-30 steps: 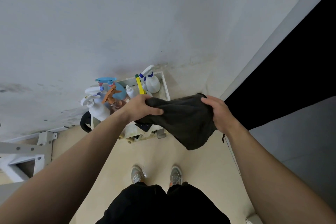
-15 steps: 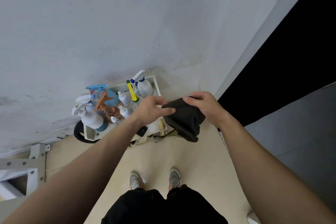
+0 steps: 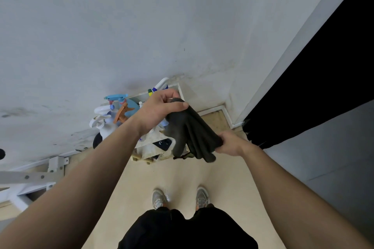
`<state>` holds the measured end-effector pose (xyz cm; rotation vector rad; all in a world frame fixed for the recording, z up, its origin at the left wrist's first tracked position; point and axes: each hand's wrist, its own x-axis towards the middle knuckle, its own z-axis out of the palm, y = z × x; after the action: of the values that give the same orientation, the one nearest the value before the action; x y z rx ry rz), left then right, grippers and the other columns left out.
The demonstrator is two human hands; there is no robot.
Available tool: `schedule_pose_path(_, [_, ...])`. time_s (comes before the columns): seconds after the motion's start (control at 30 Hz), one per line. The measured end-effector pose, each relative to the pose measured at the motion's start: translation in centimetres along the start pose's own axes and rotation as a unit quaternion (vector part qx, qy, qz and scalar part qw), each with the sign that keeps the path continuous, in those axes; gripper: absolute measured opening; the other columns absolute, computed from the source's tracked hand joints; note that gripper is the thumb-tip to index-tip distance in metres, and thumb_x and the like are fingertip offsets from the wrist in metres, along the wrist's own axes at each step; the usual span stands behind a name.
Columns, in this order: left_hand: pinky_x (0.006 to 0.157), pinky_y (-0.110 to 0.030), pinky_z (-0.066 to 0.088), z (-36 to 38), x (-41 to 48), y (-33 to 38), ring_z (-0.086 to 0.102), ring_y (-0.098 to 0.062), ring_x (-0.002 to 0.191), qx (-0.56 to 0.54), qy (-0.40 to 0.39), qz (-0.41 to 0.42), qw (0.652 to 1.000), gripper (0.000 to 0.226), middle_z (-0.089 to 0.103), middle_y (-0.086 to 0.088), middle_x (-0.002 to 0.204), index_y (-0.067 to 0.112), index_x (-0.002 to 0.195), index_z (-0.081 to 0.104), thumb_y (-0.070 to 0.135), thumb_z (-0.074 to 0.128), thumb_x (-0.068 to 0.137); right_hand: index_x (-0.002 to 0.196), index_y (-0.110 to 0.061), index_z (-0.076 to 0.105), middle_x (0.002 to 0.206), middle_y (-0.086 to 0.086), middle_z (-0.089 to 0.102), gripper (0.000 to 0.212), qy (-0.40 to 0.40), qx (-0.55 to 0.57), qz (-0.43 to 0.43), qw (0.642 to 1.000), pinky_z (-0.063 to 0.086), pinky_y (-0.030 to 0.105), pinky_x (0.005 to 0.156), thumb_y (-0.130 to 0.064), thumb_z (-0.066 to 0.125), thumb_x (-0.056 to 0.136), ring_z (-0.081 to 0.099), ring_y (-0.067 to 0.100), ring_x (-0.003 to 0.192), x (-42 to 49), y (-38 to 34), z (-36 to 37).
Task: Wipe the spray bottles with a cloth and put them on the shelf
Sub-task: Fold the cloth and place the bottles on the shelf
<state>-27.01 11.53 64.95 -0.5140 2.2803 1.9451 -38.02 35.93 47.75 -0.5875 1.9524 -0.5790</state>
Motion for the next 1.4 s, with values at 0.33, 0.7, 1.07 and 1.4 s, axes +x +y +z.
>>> schedule_pose_path(0.33, [0.093, -0.03, 0.052, 2.2, -0.1, -5.0, 0.063, -0.018, 0.109, 0.232, -0.034, -0.136, 0.962, 0.051, 0.065, 0.002, 0.117, 0.024, 0.133, 0.052, 0.038, 0.074, 0.088, 0.106, -0.008, 0.074, 0.088, 0.009, 0.074, 0.017, 0.022, 0.191, -0.086, 0.978, 0.048, 0.024, 0.062, -0.021, 0.068, 0.098, 0.063, 0.015, 0.07, -3.3, -6.0, -1.3])
schedule_pose_path(0.7, [0.077, -0.026, 0.054, 3.2, 1.2, -2.7, 0.072, -0.02, 0.085, 0.106, -0.119, -0.074, 0.984, 0.015, 0.076, -0.003, 0.087, 0.017, 0.095, 0.074, 0.031, 0.07, 0.092, 0.101, 0.011, 0.067, 0.094, 0.013, 0.07, 0.035, 0.002, 0.209, -0.082, 0.974, 0.05, 0.032, 0.086, -0.018, 0.08, 0.087, 0.066, 0.018, 0.088, -5.0, -3.2, -2.6])
schedule_pose_path(1.07, [0.096, -0.038, 0.054, 0.1, 0.8, -1.7, 0.07, -0.027, 0.101, 0.028, -0.082, -0.151, 0.985, 0.035, 0.075, -0.009, 0.104, 0.013, 0.104, 0.075, 0.04, 0.07, 0.082, 0.105, -0.032, 0.072, 0.106, -0.008, 0.075, 0.037, 0.065, 0.203, 0.034, 0.977, 0.053, 0.033, 0.094, -0.062, 0.052, 0.097, 0.069, 0.014, 0.103, -4.0, -1.2, 0.0])
schedule_pose_path(1.4, [0.085, -0.037, 0.059, 0.7, 0.3, -5.1, 0.061, -0.027, 0.104, 0.123, -0.042, -0.271, 0.954, 0.047, 0.056, -0.007, 0.127, 0.018, 0.134, 0.059, 0.0, 0.057, 0.09, 0.109, -0.009, 0.073, 0.106, 0.013, 0.077, 0.02, 0.098, 0.362, 0.066, 0.925, 0.059, 0.043, 0.092, -0.025, 0.067, 0.098, 0.074, 0.028, 0.099, -3.8, -4.4, -0.8])
